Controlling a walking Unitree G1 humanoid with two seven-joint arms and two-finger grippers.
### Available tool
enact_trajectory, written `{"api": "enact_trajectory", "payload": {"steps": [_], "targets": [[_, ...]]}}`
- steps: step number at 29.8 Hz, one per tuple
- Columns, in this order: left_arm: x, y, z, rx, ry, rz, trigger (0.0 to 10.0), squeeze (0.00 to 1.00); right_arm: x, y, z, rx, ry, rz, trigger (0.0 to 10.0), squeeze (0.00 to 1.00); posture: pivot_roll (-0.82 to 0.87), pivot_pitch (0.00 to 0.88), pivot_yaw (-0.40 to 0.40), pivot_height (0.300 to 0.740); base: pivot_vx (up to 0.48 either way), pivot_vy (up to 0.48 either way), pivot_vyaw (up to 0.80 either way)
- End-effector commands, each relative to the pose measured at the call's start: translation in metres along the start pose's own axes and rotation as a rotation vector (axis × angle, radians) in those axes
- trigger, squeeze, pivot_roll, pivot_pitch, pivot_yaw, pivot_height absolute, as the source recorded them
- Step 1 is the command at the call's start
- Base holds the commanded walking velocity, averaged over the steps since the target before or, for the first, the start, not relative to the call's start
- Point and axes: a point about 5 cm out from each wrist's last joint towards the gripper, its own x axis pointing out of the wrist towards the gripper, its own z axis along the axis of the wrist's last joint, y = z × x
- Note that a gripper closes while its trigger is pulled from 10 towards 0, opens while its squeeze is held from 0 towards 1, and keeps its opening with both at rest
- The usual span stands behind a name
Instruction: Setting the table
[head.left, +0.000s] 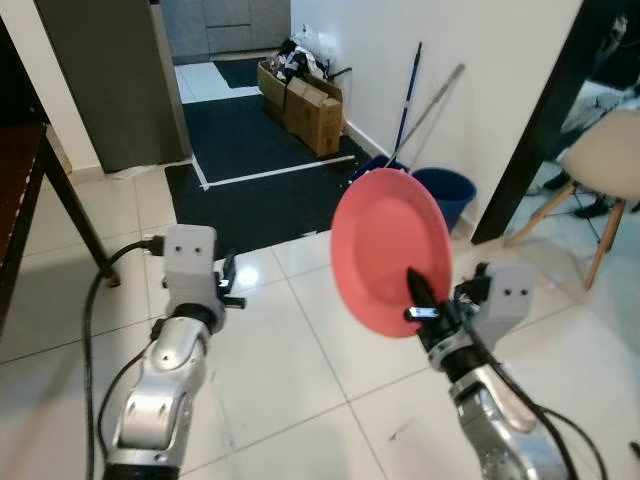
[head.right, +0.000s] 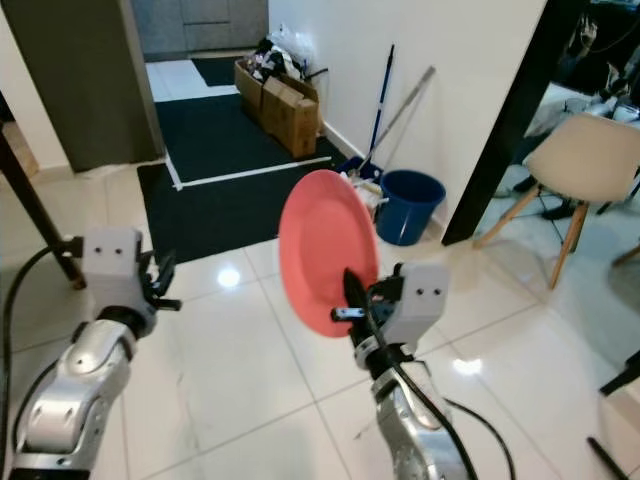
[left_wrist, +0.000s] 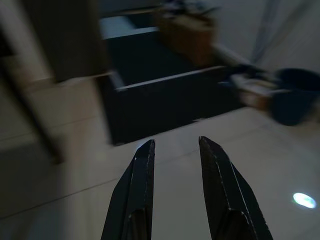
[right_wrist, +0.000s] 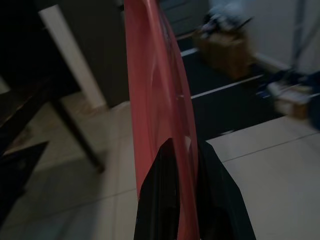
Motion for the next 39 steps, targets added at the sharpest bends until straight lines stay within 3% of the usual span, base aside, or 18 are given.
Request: {"api": "enact_trajectory", "payload": {"steps": [1, 6, 22, 39], "targets": [[-0.002, 0.004, -0.005, 0.010, 0.023, 0.025, 10.0, 0.00, -0.003, -0.006, -0.005, 0.003, 0.024, -0.017, 10.0, 0.00, 0.04, 0.125, 0.036, 0.740, 0.480, 0.000, 0.00], [-0.003, 0.016, -0.005, 0.016, 0.026, 0.074, 10.0, 0.00, -0.003, -0.002, -0.009, 0.011, 0.046, 0.013, 10.0, 0.00, 0.05, 0.129, 0.023, 0.740, 0.480, 0.000, 0.00], [-0.001, 0.009, -0.002, 0.012, 0.024, 0.055, 10.0, 0.00, -0.002, 0.000, -0.008, 0.024, 0.034, 0.018, 10.0, 0.00, 0.04, 0.131, 0.042, 0.740, 0.480, 0.000, 0.77], [0.003, 0.006, -0.003, 0.011, 0.028, 0.035, 10.0, 0.00, -0.003, 0.012, -0.006, 0.095, 0.020, 0.113, 10.0, 0.00, 0.04, 0.115, 0.061, 0.740, 0.480, 0.000, 0.00]]}}
